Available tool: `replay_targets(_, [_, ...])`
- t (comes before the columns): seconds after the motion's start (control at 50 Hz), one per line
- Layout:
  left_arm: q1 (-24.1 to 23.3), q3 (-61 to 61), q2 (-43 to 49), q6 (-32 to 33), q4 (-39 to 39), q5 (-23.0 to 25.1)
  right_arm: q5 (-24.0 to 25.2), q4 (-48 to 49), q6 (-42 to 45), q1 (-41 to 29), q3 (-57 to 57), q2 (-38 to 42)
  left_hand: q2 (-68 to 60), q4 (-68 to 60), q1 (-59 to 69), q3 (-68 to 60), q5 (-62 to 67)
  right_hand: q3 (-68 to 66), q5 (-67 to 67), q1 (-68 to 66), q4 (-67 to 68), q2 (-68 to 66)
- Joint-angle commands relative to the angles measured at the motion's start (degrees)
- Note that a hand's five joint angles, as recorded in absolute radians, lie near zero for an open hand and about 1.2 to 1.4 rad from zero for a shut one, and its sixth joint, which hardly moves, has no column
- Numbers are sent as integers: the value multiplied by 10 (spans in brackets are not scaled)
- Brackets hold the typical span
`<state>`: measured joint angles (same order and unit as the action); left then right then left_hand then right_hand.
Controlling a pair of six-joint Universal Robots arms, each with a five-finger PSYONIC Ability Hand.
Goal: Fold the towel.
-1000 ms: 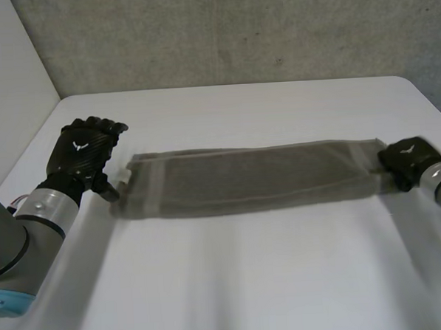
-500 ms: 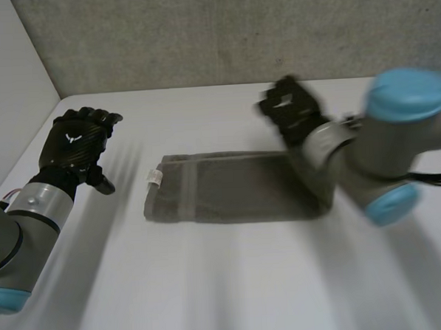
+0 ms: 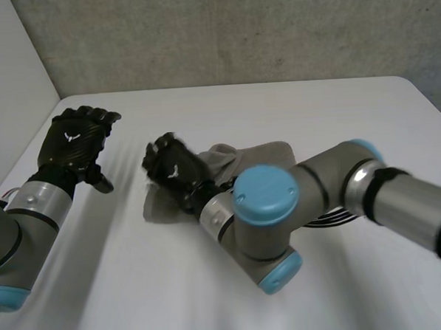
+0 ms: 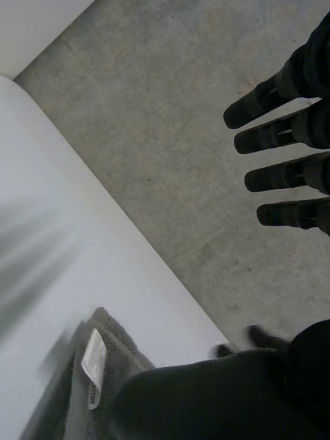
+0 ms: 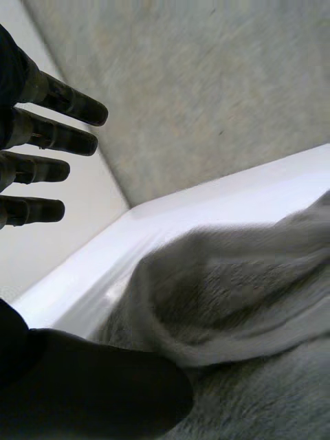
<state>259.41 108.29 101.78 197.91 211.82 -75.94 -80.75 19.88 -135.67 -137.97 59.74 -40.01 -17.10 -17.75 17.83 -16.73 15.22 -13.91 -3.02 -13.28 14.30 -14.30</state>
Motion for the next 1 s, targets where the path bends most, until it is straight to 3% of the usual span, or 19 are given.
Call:
replay_targets(0.02, [-14, -4, -6, -9, 0, 0, -44, -15, -87, 75, 126, -142, 44, 50, -51, 40, -125, 39, 30, 33, -43, 43])
replay_targets(0.1, [-34, -15, -5, -30, 0, 3, -40, -36, -141, 132, 216, -200, 39, 45, -46, 35, -120, 39, 30, 33, -43, 43])
replay_targets(0.22, [-66, -46, 13, -45, -2, 4, -35, -50, -137, 204, 291, -220, 29, 35, -36, 25, -110, 39, 30, 33, -43, 43])
replay_targets(0.26, [-104, -85, 49, -55, -9, 3, -24, -49, -131, 231, 324, -220, 23, 30, -31, 20, -105, 39, 30, 33, -43, 43])
replay_targets(0.52, [-229, -260, 208, -88, -72, -1, -15, -46, -138, 237, 352, -217, 23, 30, -31, 20, -105, 39, 30, 33, -43, 43])
replay_targets(0.72, [-242, -368, 314, -85, -136, -10, -16, -40, -140, 227, 355, -218, 15, 22, -22, 11, -96, -116, -125, -123, 113, -113])
replay_targets(1.0, [-219, -419, 351, -64, -139, -120, -19, -12, -151, 198, 333, -191, 13, 20, -21, 10, -95, -182, -191, -188, 178, -178])
